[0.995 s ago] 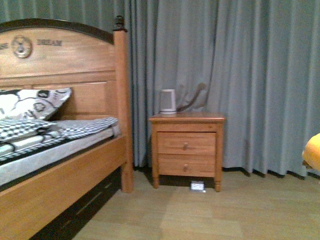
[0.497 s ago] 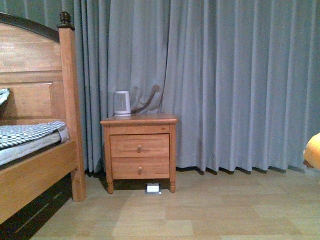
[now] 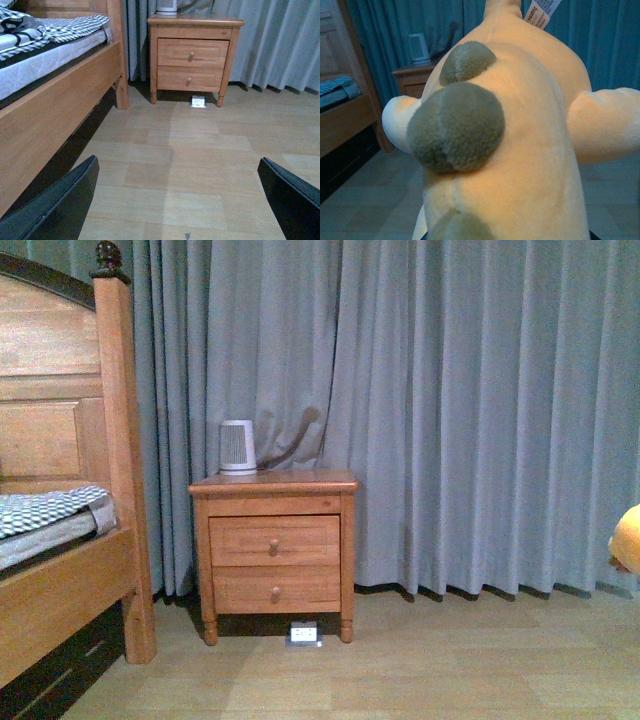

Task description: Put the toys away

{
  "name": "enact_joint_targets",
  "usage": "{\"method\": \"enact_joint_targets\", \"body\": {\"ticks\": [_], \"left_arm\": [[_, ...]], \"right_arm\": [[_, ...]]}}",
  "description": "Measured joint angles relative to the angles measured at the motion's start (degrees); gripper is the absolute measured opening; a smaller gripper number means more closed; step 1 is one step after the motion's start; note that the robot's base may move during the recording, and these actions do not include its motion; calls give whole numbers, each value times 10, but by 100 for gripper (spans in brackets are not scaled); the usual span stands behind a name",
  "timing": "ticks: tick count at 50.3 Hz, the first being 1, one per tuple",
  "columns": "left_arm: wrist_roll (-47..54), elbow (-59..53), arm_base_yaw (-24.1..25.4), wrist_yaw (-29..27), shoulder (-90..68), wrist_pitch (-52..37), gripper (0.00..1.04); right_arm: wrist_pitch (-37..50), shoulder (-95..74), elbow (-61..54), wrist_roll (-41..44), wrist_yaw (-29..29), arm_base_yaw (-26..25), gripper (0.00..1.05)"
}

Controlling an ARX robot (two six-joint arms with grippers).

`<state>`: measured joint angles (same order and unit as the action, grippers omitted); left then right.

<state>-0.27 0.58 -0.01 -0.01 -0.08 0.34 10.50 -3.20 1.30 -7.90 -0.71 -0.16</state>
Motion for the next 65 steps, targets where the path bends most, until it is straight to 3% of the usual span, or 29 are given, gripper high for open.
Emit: {"method": "enact_joint_targets", "body": {"ticks": [65], "left_arm": [[0,0,0,0,0,0,99]], "right_arm": [[0,0,0,0,0,0,19]]}}
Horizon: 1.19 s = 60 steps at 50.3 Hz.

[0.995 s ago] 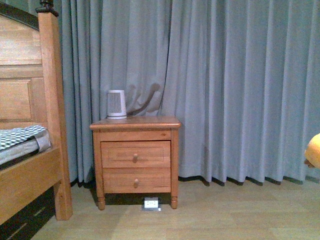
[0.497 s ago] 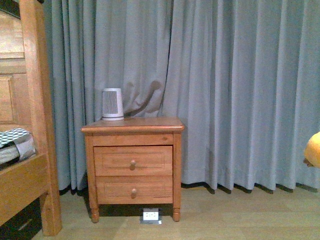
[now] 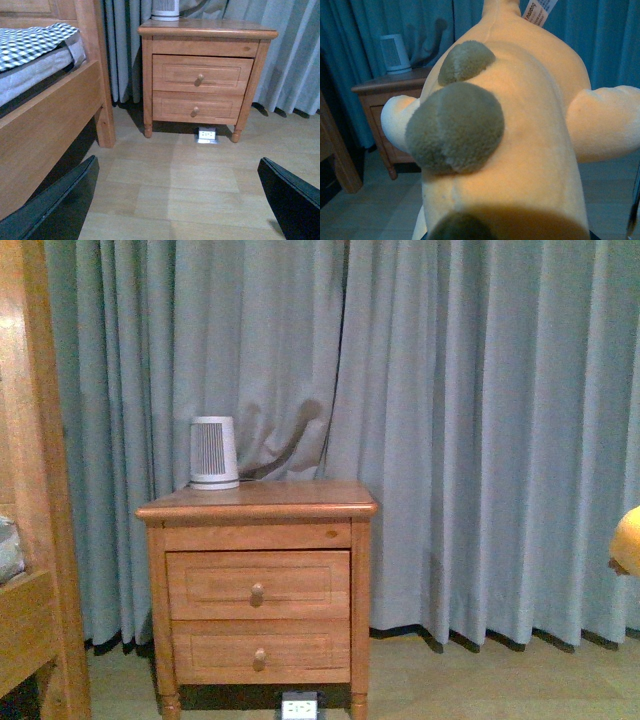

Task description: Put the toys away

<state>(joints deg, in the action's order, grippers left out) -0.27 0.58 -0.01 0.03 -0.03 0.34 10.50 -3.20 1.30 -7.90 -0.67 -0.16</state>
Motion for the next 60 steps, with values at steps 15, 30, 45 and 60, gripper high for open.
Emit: {"method": "enact_joint_targets", "body": {"ticks": [15,30,45,60], "left_arm": [[0,0,0,0,0,0,99],[0,0,0,0,0,0,99],[0,0,0,0,0,0,99],[0,0,0,-2,0,0,99]], "right_arm": [[0,0,0,0,1,0,19],[0,0,0,0,0,0,19],[0,0,0,0,0,0,19],[0,-1,0,0,-3,1,19]]}}
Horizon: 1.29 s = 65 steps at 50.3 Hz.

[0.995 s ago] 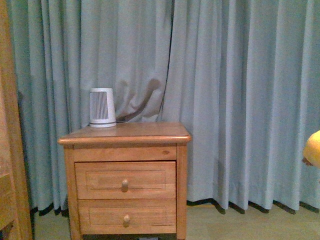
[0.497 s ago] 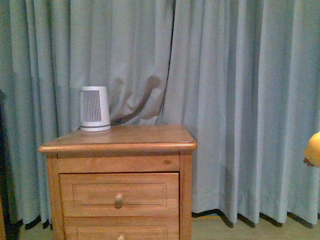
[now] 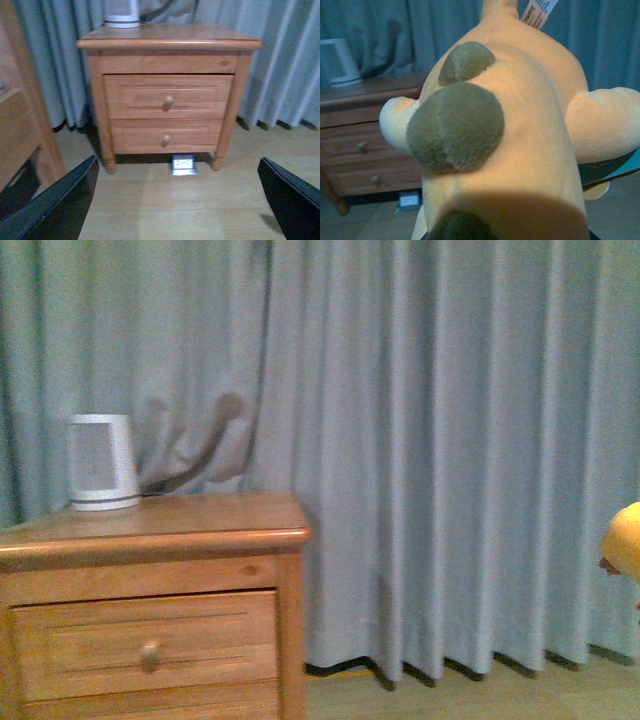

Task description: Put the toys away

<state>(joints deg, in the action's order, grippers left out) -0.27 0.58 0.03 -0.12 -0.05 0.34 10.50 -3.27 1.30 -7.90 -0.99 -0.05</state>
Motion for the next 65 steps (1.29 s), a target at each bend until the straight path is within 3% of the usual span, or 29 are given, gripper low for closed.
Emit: {"method": "enact_joint_targets", "body": {"ticks": [65], "left_arm": [[0,0,0,1,0,0,99]], "right_arm": [[0,0,0,0,3,-1,19]]}}
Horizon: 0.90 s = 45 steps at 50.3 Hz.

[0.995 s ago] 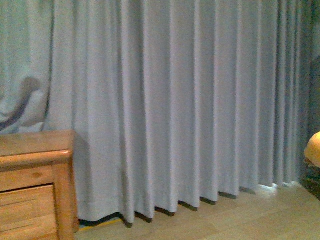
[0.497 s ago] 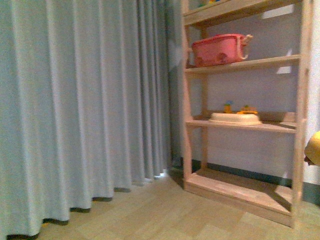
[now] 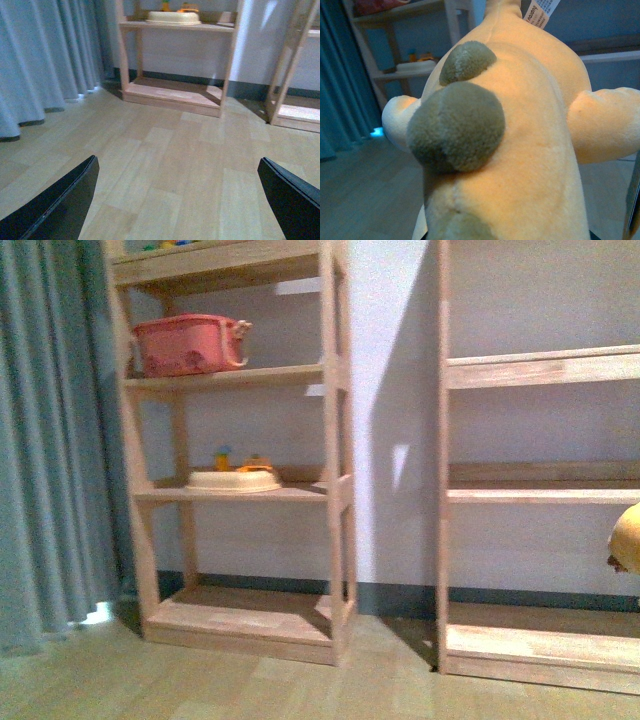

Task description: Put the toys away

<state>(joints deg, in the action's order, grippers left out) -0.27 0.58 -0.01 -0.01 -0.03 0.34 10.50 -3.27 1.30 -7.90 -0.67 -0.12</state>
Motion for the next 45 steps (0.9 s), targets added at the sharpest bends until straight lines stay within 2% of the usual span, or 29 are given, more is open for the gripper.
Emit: {"method": "enact_joint_targets", "body": {"ticks": [45], "left_arm": [[0,0,0,0,0,0,99]], "right_arm": [[0,1,0,0,-1,0,19]]}}
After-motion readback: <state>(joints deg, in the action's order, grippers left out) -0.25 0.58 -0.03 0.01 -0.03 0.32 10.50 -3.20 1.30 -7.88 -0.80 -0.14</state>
